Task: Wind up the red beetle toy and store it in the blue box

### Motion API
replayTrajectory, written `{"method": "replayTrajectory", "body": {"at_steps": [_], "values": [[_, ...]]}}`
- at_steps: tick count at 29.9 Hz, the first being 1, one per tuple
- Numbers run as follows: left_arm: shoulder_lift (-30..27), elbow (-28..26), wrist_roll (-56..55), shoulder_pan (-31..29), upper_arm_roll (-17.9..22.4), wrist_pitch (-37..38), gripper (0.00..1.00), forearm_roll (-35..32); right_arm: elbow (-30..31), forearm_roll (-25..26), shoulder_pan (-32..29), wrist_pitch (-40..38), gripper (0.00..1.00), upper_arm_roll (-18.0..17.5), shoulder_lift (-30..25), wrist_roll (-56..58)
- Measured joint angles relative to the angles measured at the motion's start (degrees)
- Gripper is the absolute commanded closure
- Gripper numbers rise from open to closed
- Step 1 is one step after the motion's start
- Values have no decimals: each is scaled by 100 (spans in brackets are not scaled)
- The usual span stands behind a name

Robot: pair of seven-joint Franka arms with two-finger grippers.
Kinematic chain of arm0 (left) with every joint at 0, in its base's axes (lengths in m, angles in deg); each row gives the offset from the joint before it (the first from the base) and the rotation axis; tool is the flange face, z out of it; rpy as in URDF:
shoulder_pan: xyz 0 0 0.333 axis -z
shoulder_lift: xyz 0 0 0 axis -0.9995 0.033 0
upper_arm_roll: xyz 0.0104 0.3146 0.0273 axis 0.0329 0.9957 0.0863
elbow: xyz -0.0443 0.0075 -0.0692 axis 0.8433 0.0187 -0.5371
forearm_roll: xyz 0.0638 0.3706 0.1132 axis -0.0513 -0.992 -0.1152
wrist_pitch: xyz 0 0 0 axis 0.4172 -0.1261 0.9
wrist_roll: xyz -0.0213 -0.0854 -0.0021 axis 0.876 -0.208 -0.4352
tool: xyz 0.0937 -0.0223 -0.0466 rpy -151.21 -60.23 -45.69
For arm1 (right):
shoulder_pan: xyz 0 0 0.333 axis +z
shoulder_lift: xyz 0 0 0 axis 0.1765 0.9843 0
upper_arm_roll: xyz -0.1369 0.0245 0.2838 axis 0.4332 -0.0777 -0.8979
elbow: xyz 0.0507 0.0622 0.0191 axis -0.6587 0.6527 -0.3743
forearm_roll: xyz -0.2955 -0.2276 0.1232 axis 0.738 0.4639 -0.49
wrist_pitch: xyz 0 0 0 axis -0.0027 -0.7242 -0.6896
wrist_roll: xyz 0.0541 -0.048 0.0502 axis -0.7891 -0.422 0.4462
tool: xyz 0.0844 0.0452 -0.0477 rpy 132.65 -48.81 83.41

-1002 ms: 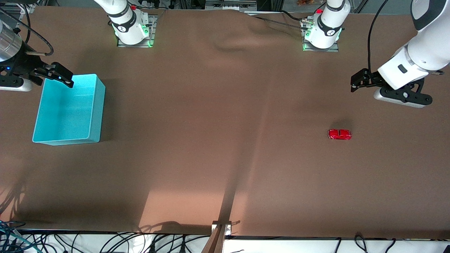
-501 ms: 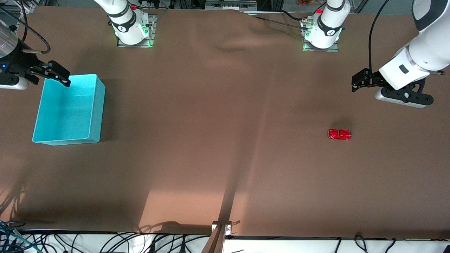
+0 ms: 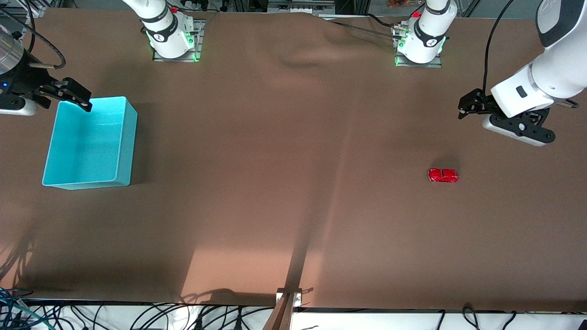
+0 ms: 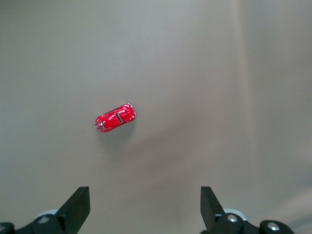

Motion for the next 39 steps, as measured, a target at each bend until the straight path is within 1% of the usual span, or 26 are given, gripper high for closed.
{"method": "replayTrajectory", "body": {"at_steps": [4,7,14,20,24,28,34,39], "values": [[-18,-293,677,-30,-1,-184,0,0,0,0,0,4,0,0,1,0],[-70,-696,1211,-56,-3,-679,0,0,0,0,0,12,0,0,3,0],[-171,-1869,2505,-303,1,-1981,0,0,0,0,4,36,0,-11,10,0],[-177,-2490,3681,-416,2,-2722,0,0,0,0,32,86,0,-27,18,0],[-132,-2755,4347,-416,-3,-3098,0,-50,0,0,54,112,0,-36,26,0],[70,-2895,4815,-436,-2,-3449,0,-388,0,0,65,139,0,-41,33,0],[551,-2921,5104,-454,-2,-4068,0,-959,0,0,65,144,0,-42,38,0],[977,-2923,5180,-484,-3,-4568,0,-1147,0,0,65,146,0,-41,39,0]]}}
